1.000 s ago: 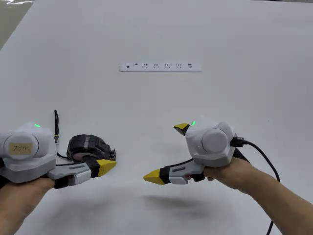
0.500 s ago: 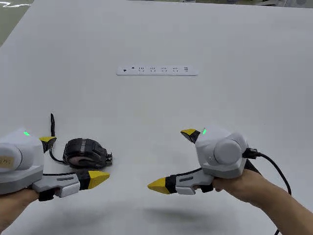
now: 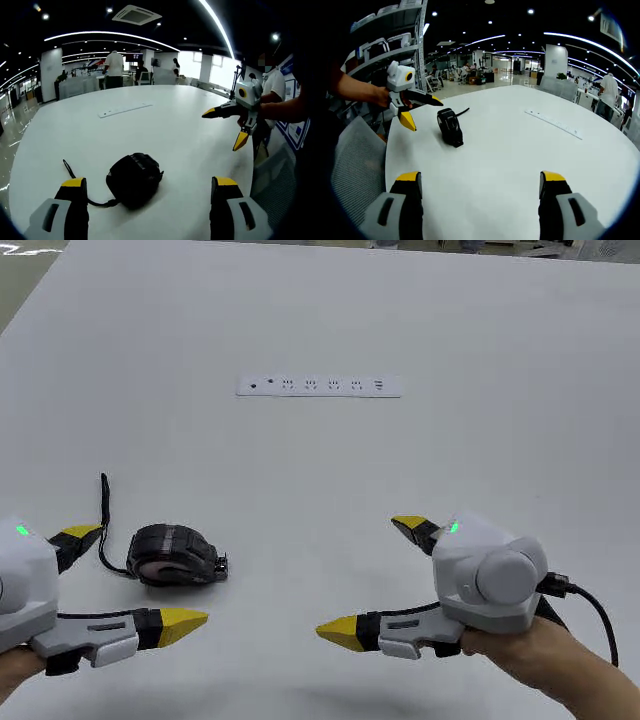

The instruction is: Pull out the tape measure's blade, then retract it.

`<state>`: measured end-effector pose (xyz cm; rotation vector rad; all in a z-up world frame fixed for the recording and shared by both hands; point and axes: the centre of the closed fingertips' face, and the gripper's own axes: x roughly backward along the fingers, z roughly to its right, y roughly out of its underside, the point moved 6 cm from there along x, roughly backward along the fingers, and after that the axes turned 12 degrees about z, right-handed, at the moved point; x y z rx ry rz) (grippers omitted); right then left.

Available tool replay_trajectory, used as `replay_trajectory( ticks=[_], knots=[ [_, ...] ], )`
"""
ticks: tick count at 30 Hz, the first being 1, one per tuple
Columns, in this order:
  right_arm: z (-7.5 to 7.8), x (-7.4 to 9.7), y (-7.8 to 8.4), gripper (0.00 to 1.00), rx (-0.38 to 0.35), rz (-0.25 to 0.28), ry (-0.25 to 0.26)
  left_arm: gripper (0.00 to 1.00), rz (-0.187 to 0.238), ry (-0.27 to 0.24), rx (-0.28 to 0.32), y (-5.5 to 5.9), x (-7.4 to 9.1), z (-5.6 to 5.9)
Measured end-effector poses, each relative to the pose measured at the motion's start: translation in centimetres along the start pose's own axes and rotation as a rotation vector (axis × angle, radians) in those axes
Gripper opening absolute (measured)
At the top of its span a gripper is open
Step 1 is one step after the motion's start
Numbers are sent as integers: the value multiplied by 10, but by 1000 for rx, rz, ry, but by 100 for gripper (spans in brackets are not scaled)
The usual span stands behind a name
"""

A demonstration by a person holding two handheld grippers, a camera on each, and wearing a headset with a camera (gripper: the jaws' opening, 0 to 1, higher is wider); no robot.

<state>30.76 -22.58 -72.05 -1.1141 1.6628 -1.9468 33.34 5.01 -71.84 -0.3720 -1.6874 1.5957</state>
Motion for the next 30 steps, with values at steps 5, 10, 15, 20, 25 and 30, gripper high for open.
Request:
replay_trajectory(
  ticks=[5, 10, 15, 20, 25, 30],
  knots=[
    [-1, 7, 2, 100, -14, 1, 8, 100, 4, 5, -6, 1, 8, 3],
    [-2, 17, 1, 100, -40, 34, 23, 100, 9, 12, -13, 5, 16, 4],
    [-5, 24, 2, 100, -62, 61, 32, 100, 24, 4, -5, 5, 23, 4],
    [-5, 26, 3, 100, -69, 67, 36, 100, 41, 3, -3, 4, 25, 5],
    [-5, 32, 6, 100, -79, 78, 55, 100, 41, -10, 3, 5, 30, 8],
    [-4, 34, 6, 100, -82, 79, 67, 100, 43, -13, 1, 4, 31, 9]
  ],
)
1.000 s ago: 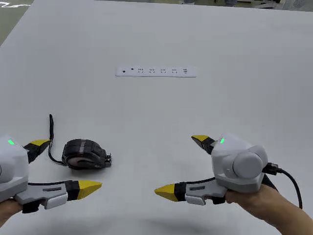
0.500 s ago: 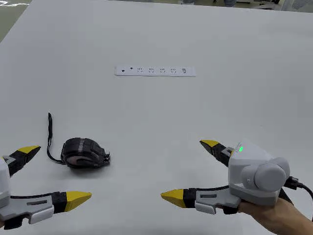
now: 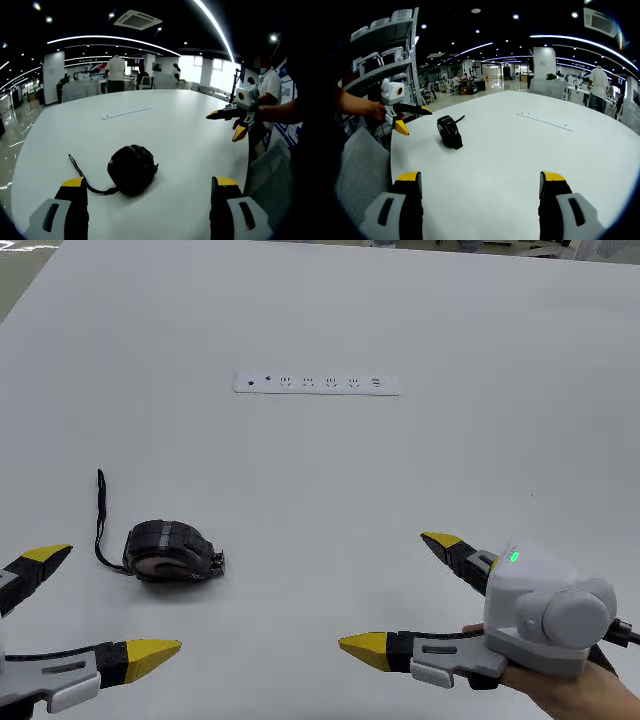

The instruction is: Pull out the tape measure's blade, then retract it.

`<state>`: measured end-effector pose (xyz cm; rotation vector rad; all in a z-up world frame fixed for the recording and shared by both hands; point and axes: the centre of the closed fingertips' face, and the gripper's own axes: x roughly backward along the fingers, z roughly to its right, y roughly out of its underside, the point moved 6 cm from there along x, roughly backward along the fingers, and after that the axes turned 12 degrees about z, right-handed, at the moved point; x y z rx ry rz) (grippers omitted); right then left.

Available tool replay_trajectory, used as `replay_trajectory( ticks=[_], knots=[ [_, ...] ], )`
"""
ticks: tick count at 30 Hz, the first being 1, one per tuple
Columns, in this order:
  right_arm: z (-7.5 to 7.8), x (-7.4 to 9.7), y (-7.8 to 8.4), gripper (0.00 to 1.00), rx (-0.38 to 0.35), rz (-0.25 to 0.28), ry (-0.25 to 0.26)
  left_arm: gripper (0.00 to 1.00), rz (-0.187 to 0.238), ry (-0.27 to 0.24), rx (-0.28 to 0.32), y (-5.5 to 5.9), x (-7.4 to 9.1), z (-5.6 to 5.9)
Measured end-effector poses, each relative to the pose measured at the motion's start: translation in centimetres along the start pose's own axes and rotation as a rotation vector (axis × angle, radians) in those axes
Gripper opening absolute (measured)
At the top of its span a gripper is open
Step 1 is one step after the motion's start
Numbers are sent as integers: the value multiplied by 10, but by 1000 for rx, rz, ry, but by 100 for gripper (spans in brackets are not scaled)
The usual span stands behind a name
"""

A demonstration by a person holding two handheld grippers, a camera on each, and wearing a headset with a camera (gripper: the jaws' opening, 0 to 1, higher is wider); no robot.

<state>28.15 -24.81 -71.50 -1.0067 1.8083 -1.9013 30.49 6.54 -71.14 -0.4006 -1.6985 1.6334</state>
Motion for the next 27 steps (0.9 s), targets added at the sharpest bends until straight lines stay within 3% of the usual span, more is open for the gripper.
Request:
replay_trajectory(
  ticks=[27],
  knots=[
    [7, 3, 5, 100, -10, -13, 37, 100, 6, 1, -3, -6, -4, 2]
  ],
)
